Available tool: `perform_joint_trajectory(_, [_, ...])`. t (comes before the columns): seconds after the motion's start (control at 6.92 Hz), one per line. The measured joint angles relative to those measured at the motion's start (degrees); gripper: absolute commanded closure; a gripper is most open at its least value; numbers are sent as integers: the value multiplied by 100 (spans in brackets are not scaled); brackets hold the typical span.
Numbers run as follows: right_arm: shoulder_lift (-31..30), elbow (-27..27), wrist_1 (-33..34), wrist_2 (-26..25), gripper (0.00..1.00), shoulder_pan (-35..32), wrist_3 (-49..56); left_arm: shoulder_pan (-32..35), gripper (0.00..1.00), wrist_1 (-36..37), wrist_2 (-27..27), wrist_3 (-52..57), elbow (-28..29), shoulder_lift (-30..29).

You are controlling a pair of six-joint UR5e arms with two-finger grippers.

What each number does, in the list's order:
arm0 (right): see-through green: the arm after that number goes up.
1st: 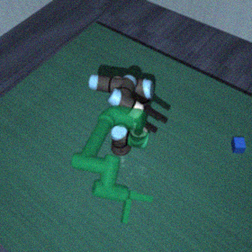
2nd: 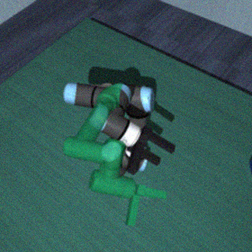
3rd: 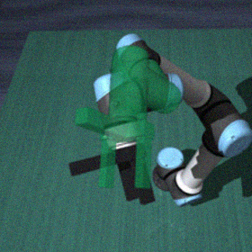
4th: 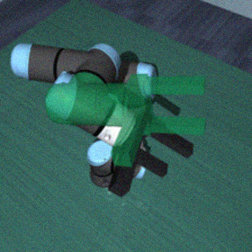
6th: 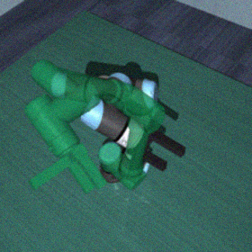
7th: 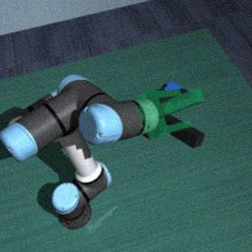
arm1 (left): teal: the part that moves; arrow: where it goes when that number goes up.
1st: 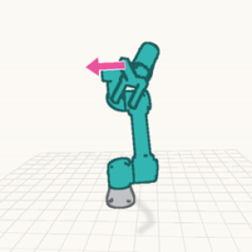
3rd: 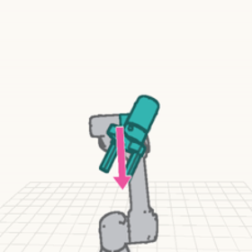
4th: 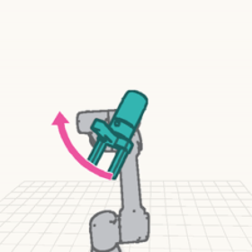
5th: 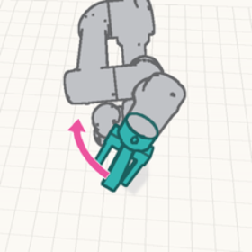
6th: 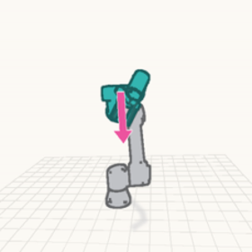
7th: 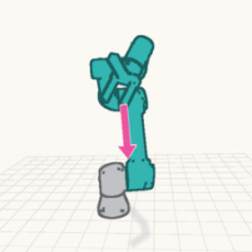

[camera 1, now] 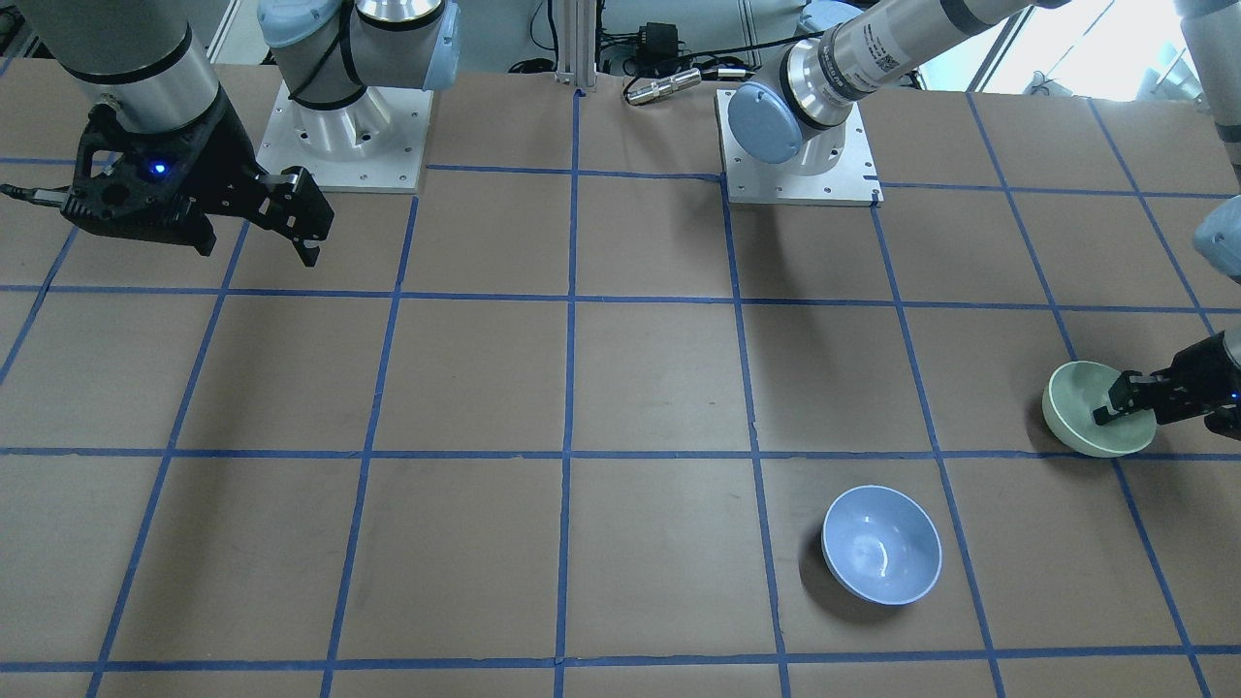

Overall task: Stack green bowl on blue bowl
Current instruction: 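Close the left gripper on the green bowl's rim and lift it, then carry the green bowl with the left gripper over the blue bowl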

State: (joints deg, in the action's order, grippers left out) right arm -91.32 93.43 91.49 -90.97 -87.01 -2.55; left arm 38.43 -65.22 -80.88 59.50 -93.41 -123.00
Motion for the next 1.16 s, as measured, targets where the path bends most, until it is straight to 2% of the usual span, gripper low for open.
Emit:
perform_joint_trajectory(0.72, [0,0,0,0,0,0,0,6,80,-399,19,-85,117,297])
perform_joint_trajectory(1.16, [0,0,0,0,0,0,0,53,80,-1031,190,-175,461,505])
